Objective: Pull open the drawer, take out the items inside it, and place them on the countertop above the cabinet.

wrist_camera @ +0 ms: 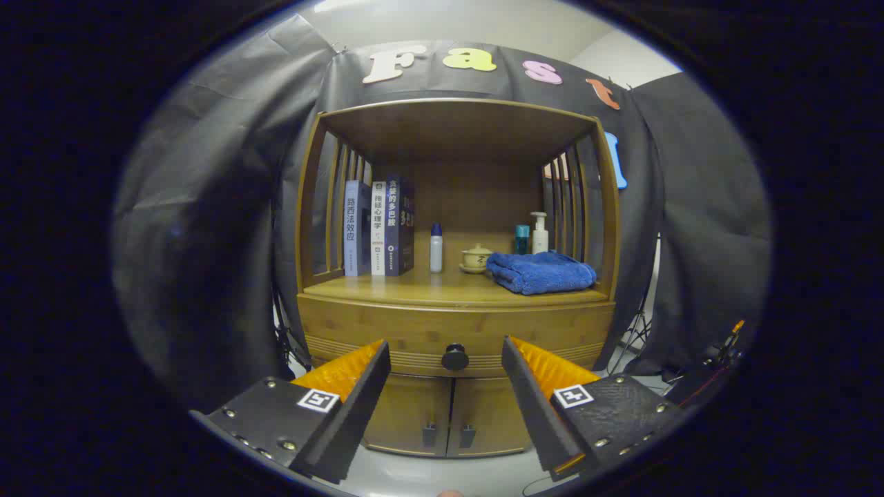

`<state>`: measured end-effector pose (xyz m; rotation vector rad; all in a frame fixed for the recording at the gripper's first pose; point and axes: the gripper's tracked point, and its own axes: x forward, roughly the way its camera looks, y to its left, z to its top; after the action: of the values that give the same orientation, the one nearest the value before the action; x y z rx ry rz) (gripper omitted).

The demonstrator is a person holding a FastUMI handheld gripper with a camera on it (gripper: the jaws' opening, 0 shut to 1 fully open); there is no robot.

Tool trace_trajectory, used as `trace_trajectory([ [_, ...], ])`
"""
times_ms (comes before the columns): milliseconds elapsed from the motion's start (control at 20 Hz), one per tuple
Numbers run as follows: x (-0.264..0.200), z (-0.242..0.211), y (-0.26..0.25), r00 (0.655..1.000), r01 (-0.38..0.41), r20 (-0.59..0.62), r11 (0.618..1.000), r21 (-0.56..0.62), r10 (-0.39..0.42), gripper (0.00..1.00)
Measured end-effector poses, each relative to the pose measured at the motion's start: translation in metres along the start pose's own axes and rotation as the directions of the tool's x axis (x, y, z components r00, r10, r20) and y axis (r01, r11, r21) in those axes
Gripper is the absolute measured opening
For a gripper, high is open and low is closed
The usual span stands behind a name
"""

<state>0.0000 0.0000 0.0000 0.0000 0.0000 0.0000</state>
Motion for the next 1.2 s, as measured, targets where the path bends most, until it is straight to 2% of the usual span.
trace_trajectory([
  [850, 0.0, 0.008, -0.016, 0.999, 0.039, 0.014, 0.999, 0.036, -0.04, 0.97],
  [1200, 0.021, 0.003, -0.025, 0.999, 0.049, 0.0, 0.998, 0.046, -0.049, 0.97],
])
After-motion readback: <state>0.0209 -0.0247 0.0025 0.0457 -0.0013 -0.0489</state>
